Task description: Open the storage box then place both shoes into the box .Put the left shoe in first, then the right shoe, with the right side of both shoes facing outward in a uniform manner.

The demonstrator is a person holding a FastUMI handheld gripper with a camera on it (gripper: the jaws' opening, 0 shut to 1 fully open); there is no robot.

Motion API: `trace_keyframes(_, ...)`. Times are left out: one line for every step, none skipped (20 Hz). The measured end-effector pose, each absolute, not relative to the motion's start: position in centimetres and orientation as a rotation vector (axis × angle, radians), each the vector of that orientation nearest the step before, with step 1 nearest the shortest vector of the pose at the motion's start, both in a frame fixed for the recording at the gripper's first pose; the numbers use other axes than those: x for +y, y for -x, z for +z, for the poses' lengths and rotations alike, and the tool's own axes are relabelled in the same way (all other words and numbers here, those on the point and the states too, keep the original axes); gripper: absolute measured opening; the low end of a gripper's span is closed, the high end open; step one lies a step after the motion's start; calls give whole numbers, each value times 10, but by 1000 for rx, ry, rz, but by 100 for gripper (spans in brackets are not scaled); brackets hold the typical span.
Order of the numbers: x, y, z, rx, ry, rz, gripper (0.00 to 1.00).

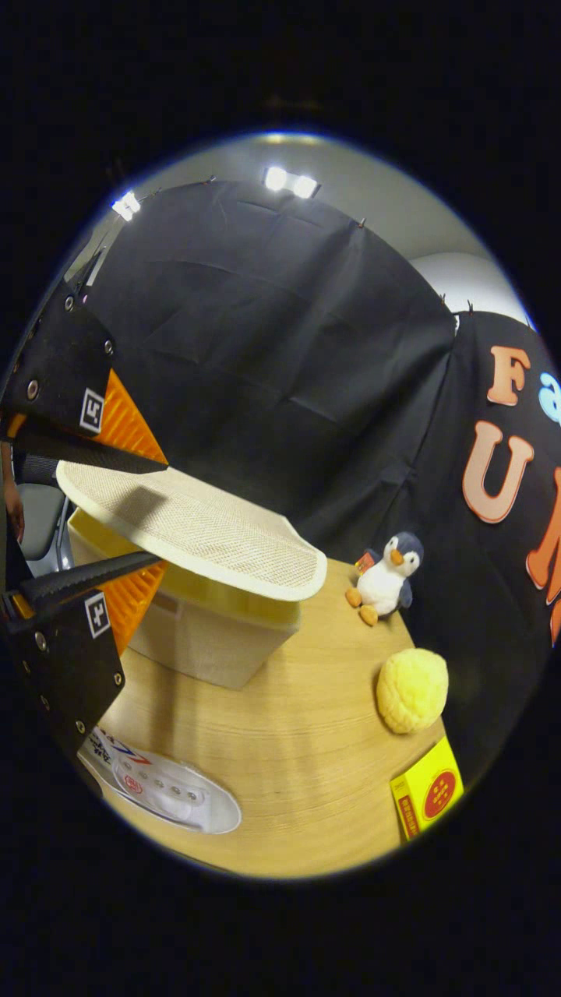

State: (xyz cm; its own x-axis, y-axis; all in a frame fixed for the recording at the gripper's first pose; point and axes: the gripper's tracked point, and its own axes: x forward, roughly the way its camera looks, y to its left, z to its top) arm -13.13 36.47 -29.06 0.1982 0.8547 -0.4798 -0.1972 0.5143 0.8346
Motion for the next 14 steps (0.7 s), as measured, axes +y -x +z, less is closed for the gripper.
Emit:
trace_keyframes(373, 129, -279, 1120, -705, 844, 54)
trace_keyframes(380, 128, -269, 1103, -689, 861, 47)
trace_keyframes(389, 123, -262, 1085, -672, 873, 40)
trace_keyframes(399, 121, -254, 1068, -663, 887, 33)
trace_keyframes(410, 119, -244, 1056, -670, 900, 30)
trace_keyframes(423, 117, -236, 1048, -685, 912, 27)
trace_keyframes(433, 113, -231, 1042, -700, 917, 26)
trace_keyframes(446, 111, -223, 1039, -713, 927, 22)
trace_keyframes(460, 108, -217, 1034, -722, 936, 20)
trace_keyframes(472, 106, -211, 1032, -724, 942, 17)
trace_keyframes(486, 105, -207, 1029, -722, 955, 17)
trace_keyframes(499, 105, -204, 1029, -713, 959, 16)
trace_keyframes(514, 106, -203, 1028, -706, 970, 16)
trace_keyframes(528, 106, -201, 1027, -695, 976, 16)
